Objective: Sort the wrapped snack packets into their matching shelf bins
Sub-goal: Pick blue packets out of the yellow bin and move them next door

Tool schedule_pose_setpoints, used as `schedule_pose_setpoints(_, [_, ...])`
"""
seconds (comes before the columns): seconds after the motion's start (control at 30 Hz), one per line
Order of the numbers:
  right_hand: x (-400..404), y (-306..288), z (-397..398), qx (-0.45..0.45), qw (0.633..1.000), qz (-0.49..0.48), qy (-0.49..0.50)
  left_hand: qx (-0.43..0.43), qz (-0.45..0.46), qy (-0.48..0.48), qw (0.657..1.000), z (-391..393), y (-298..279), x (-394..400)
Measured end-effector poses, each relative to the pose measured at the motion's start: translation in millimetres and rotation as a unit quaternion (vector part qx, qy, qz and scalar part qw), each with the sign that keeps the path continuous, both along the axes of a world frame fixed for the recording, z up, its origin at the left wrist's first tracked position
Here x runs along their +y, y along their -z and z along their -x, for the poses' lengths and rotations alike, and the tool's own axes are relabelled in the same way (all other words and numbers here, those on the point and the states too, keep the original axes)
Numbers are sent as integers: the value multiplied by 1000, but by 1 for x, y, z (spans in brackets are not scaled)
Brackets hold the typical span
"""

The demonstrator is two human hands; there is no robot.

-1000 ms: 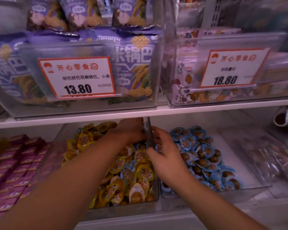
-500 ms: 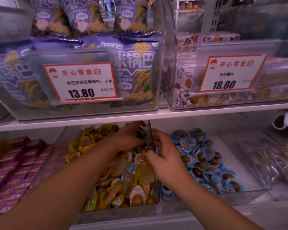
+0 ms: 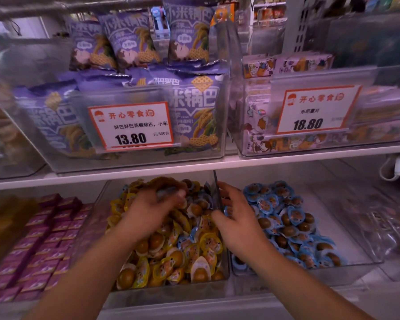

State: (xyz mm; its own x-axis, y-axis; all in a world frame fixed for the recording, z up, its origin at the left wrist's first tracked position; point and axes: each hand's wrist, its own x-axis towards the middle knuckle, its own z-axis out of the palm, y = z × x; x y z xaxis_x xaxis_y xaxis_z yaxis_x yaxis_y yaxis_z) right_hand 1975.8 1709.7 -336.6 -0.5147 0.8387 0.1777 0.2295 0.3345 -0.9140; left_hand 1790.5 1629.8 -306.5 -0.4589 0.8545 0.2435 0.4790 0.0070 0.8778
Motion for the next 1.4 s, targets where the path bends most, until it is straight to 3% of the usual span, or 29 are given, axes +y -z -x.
schedule_pose_setpoints(0.1, [2, 1, 1, -3, 1000, -1, 4, -276, -99, -132, 947, -11, -3, -11])
schedule_pose_setpoints(0.17, [1, 1, 2, -1, 1000, 3, 5, -321, -86, -112, 936, -18, -4, -8])
schedule_pose_setpoints(0.23, [0, 1, 2, 2, 1000, 6, 7, -197, -51, -64, 977, -23, -5, 5])
schedule_pose_setpoints(0.3, [0, 1, 3, 5, 1000, 5, 8, 69, 12, -46, 996, -22, -5, 27])
schedule_pose_setpoints(0.37, [1, 1, 3, 8, 1000, -1, 6, 280, 104, 20, 954, -21, -4, 48])
schedule_pose_setpoints(0.4, [1, 2, 3, 9, 1000, -6, 4, 340, 158, 64, 925, -21, -2, 58])
schedule_pose_setpoints(0.47, [2, 2, 2, 10, 1000, -16, 2, 399, 239, 132, 876, -21, 4, 72])
schedule_pose_setpoints(0.53, [2, 2, 2, 8, 1000, -19, 4, 419, 250, 154, 859, -19, 7, 78])
schedule_pose_setpoints(0.63, [2, 1, 1, 3, 1000, -8, 1, 357, 186, 134, 905, -14, 10, 71])
schedule_pose_setpoints(0.7, [2, 1, 0, -10, 1000, -9, -4, 268, 97, 68, 956, -13, 10, 58])
schedule_pose_setpoints(0.77, [-1, -3, -2, -7, 1000, -16, 6, 183, 2, -5, 983, -19, 4, 41])
schedule_pose_setpoints(0.9, [-11, -26, -15, 114, 988, -4, 106, 91, -77, 4, 993, -57, -16, 8])
schedule_pose_setpoints(0.97, [-21, -41, -28, 201, 966, 110, 117, 75, -84, 31, 993, -83, -23, -2])
schedule_pose_setpoints(1.0, [-25, -47, -33, 245, 942, 216, 79, 95, -82, 44, 991, -96, -25, -3])
schedule_pose_setpoints(1.07, [-35, -58, -44, 311, 856, 412, -26, 218, -64, 55, 972, -118, -27, -1])
schedule_pose_setpoints(1.13, [-34, -61, -55, 325, 815, 476, -58, 350, -14, 63, 935, -135, -26, 3])
schedule_pose_setpoints(1.23, [-8, -53, -70, 295, 830, 473, 2, 385, 63, 112, 914, -142, -17, 4])
schedule_pose_setpoints(1.3, [14, -47, -79, 276, 845, 456, 45, 291, 54, 133, 946, -130, -11, -3])
schedule_pose_setpoints(1.4, [47, -35, -93, 242, 872, 414, 101, 165, -32, 41, 985, -96, -4, -22])
